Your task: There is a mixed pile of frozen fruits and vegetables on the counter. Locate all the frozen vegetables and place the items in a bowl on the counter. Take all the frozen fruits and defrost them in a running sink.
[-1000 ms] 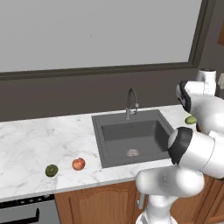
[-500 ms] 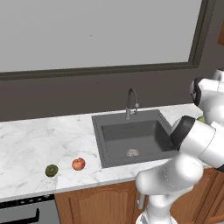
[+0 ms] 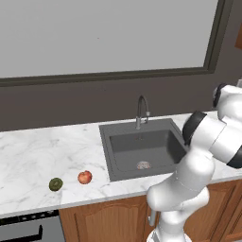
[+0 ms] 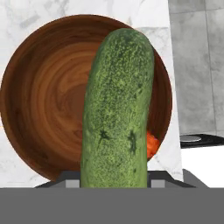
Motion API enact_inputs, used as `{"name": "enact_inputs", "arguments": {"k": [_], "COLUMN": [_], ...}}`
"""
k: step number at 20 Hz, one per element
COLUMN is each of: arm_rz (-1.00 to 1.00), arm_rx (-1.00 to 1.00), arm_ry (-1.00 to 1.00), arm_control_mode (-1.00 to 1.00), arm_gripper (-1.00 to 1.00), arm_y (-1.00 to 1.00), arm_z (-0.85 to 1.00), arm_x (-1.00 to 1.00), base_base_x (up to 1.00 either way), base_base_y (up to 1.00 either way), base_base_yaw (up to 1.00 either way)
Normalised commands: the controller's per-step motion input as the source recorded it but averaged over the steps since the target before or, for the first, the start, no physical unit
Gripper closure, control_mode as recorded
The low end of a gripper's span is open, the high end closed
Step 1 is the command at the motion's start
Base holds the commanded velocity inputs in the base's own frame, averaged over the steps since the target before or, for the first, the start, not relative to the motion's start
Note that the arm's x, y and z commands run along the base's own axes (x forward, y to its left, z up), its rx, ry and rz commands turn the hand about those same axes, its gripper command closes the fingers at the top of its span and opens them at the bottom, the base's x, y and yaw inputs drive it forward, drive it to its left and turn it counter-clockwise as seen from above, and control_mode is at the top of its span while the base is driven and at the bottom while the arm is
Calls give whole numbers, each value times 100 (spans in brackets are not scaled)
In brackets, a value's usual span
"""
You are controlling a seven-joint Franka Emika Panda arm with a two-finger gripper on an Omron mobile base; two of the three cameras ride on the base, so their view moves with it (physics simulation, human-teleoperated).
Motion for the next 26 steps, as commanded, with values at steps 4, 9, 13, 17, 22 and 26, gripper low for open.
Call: {"name": "enact_inputs", "arguments": {"k": [4, 9, 13, 17, 22, 26], "arm_rz": [0, 0, 0, 0, 0, 0], "arm_rx": [0, 0, 0, 0, 0, 0], "arm_ry": [0, 0, 0, 0, 0, 0], "arm_control_mode": [-100, -100, -100, -100, -100, -100], "arm_gripper": [100, 100, 100, 100, 100, 100], "arm_y": [-21, -17, -8, -1, 0, 0], "arm_z": [-25, -33, -32, -27, -22, -17], "arm_x": [1, 0, 0, 0, 0, 0], "base_base_x": [0, 0, 0, 0, 0, 0], "base_base_y": [0, 0, 0, 0, 0, 0], "base_base_yaw": [0, 0, 0, 0, 0, 0]}}
